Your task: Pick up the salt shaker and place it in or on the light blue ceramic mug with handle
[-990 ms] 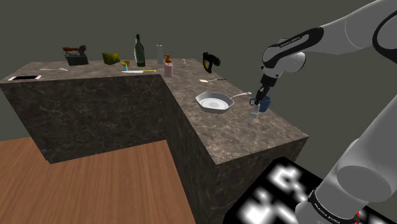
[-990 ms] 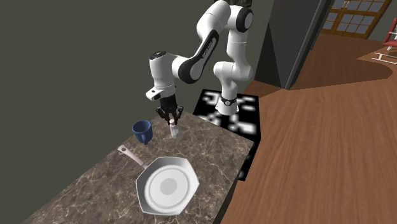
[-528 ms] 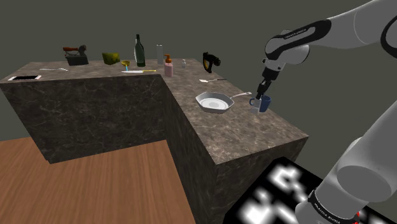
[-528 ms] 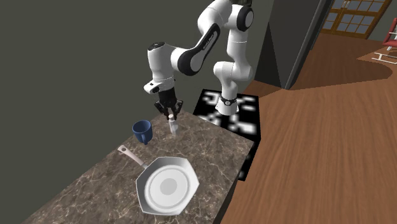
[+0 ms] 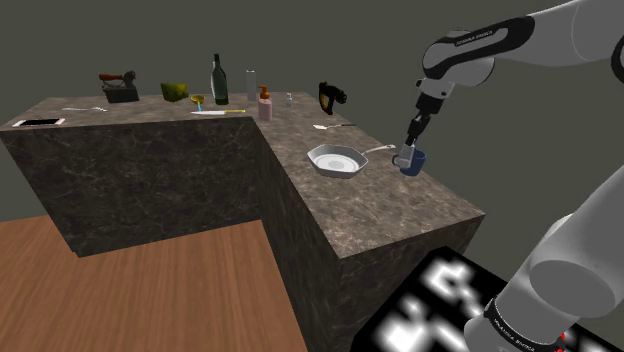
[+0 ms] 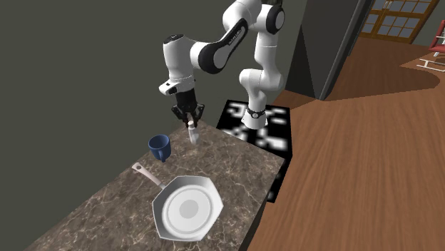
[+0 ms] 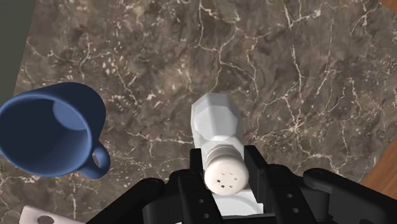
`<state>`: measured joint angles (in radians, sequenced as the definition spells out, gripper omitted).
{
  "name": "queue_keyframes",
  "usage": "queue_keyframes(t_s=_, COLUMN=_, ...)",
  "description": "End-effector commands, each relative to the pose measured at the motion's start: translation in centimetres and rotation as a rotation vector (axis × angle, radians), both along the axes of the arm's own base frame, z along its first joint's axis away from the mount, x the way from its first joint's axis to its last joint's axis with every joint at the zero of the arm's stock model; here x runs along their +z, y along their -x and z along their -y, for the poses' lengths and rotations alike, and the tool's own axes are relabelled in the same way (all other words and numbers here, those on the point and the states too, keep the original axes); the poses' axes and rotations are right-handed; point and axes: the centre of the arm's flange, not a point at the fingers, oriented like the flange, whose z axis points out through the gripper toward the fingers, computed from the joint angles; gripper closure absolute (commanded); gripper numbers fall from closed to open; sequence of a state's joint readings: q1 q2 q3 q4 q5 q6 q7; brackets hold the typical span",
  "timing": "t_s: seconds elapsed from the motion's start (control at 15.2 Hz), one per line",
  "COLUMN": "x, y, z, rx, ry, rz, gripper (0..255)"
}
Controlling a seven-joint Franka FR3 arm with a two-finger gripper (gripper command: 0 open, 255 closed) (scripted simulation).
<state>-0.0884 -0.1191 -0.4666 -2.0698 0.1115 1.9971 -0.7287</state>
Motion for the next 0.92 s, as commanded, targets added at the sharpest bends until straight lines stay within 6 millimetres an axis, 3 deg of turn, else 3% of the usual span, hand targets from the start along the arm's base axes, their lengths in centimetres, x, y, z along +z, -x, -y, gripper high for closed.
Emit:
queue_keyframes(t_s=0.0, x=1.1, y=-0.1, z=0.0, rx=0.000, ry=0.000, rz=0.000, gripper=255)
queue_keyframes(t_s=0.59, x=5.6, y=0.0, z=0.0, rx=0.000, ry=0.000, rz=0.000, gripper=255)
queue_keyframes(t_s=0.86, x=7.0, y=-1.6, z=4.9, rx=0.000, ry=0.000, rz=0.000, gripper=255)
